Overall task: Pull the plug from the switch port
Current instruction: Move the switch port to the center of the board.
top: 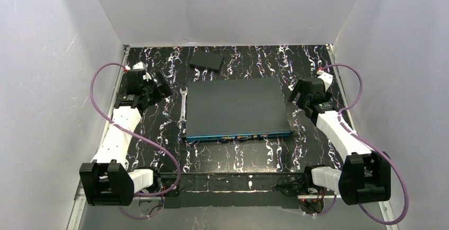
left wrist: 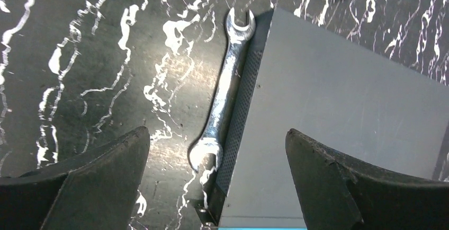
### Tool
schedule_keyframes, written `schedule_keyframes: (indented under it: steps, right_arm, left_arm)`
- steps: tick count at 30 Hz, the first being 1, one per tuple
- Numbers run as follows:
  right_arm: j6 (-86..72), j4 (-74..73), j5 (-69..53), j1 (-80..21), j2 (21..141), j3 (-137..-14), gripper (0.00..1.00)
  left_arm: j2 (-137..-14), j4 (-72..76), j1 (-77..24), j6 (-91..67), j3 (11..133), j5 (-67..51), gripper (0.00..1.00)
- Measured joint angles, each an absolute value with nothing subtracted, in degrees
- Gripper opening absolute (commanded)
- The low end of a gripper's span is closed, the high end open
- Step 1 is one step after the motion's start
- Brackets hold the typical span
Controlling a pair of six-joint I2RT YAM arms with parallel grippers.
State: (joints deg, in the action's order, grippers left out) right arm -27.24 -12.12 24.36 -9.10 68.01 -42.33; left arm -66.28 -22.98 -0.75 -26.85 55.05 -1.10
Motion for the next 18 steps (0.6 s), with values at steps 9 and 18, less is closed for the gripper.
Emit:
schedule_keyframes:
  steps: [9,18]
  right_arm:
    - [-27.22,-17.02,10.83,-9.10,69.93,-42.87,1.00]
    - [-27.27,-17.61,0.51,-8.97,78.24,-43.72,0.92]
  left_arm:
    - [-74.48,-23.97,-0.71,-27.57,55.96,-16.36,0.91]
    - [-84.49,-21.47,-0.71,-29.21,56.01,-29.21,0.78]
